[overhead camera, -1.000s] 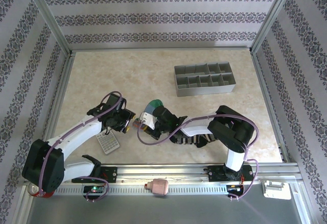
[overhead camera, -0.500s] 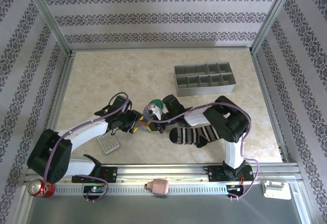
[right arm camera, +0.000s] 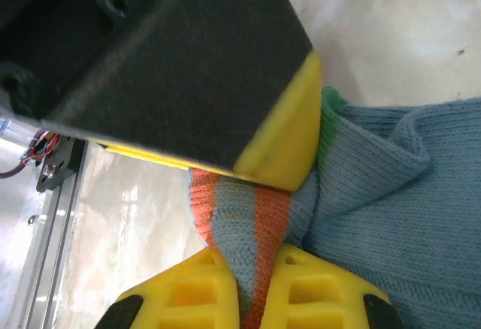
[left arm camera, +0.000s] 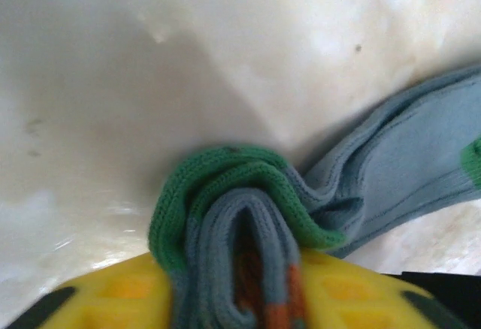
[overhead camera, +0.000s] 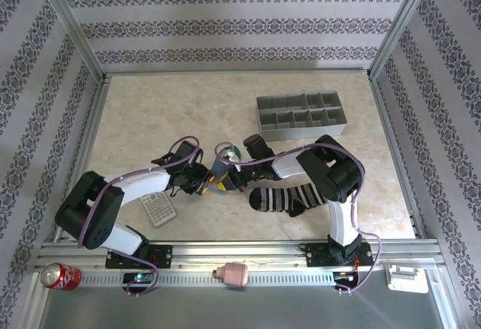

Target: Roll the socks

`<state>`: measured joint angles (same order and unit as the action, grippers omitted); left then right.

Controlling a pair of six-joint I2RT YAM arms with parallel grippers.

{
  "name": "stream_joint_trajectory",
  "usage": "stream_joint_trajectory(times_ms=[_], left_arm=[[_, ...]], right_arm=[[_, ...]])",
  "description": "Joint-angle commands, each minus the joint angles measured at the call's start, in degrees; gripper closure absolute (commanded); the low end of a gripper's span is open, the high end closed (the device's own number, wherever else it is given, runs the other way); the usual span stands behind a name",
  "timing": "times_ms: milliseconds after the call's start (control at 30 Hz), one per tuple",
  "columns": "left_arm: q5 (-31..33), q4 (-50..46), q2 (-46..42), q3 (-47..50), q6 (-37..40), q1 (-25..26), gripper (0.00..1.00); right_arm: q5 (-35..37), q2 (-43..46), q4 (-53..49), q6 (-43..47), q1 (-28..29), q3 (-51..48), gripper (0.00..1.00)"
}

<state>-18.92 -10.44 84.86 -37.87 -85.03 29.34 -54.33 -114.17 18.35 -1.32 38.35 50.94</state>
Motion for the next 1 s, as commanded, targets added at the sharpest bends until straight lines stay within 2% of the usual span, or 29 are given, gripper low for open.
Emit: stream_joint_trajectory(times_ms=[0,33,167,267,333,500,633,767,967], left_arm=[[-0.4,-9.08,2.87,-1.89,0.48,2.45,0.88],[-0.45,-11.77,3.32,-2.34,-0.06,2.68,0.99],[0.25,-20.38,3.0,-2.8,-4.57,3.35,1.0],[1.52,-23.39,2.83,-3.92,-7.08,3.44,1.0],[2.02,-25.16,3.56,-5.82,-7.88,3.44,1.0],[2.13,-28.15,7.98,-10.48,-7.96,3.44,1.0],[2.36,-31.06,11.26,-14.35,-7.48,3.44,1.0],[2.06,-31.93,13.16,-16.58,-6.9,3.35,1.0],[1.85,-32.92,13.89,-17.3,-6.21,3.26,1.0]], right_arm=[[9.27,-4.4,-16.76,2.19,-0.25,-2.88,1.0],[10.54,-3.3,-16.89,3.21,-0.06,-3.05,0.99],[15.19,5.01,-12.77,6.86,0.83,-6.37,0.69],[21.55,12.14,-10.57,11.15,2.9,-9.01,0.57],[29.04,17.66,-8.55,14.92,5.53,-11.47,0.51],[45.1,26.88,-7.58,18.16,12.63,-15.08,0.47],[58.22,28.66,-7.68,20.98,20.47,-16.19,0.43],[65.27,26.12,-8.14,25.36,25.81,-13.4,0.42],[77.2,16.18,-6.25,32.25,29.92,-7.22,0.43]])
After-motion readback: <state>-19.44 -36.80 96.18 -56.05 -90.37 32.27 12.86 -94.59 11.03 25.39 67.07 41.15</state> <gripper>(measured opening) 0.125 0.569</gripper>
